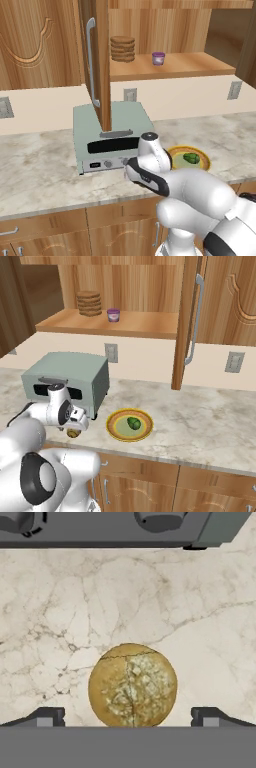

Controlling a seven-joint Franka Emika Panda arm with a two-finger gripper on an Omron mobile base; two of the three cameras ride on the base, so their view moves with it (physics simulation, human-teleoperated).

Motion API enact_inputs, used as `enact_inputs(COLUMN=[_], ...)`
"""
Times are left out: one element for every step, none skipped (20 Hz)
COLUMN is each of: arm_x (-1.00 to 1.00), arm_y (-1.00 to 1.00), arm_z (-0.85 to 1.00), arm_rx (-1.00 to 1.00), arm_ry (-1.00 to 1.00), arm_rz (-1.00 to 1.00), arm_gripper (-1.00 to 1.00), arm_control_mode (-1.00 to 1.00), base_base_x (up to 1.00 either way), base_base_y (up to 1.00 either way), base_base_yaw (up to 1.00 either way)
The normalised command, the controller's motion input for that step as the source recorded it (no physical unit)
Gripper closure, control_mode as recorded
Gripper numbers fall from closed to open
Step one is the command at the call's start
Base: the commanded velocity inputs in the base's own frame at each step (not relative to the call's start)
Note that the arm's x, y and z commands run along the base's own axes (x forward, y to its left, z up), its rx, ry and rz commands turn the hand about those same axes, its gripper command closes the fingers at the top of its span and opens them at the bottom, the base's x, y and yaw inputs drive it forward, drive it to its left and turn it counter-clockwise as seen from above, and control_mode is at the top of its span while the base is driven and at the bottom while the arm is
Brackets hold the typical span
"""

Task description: Pick the avocado and bread from the counter and place them on the plate. Then pick the jam from the cabinet and place it next to the plate. Lastly close the cabinet door.

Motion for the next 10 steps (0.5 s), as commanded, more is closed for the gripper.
enact_inputs(arm_x=[0.00,0.00,0.00,0.00,0.00,0.00,0.00,0.00,0.00,0.00], arm_y=[0.00,0.00,0.00,0.00,0.00,0.00,0.00,0.00,0.00,0.00], arm_z=[-0.19,-0.18,-0.19,-0.21,-0.21,-0.23,-0.24,-0.24,-0.22,-0.23], arm_rx=[0.00,0.00,0.00,0.00,0.00,0.00,0.00,0.00,0.00,0.00], arm_ry=[0.00,0.00,0.00,0.00,0.00,0.00,0.00,0.00,0.00,0.00], arm_rz=[0.00,0.00,0.00,0.00,0.00,0.00,0.00,0.00,0.00,0.00], arm_gripper=[-1.00,-1.00,-1.00,-1.00,-1.00,-1.00,-1.00,-1.00,-1.00,-1.00], arm_control_mode=[-1.00,-1.00,-1.00,-1.00,-1.00,-1.00,-1.00,-1.00,-1.00,-1.00], base_base_x=[0.00,0.00,0.00,0.00,0.00,0.00,0.00,0.00,0.00,0.00], base_base_y=[0.00,0.00,0.00,0.00,0.00,0.00,0.00,0.00,0.00,0.00], base_base_yaw=[0.00,0.00,0.00,0.00,0.00,0.00,0.00,0.00,0.00,0.00])
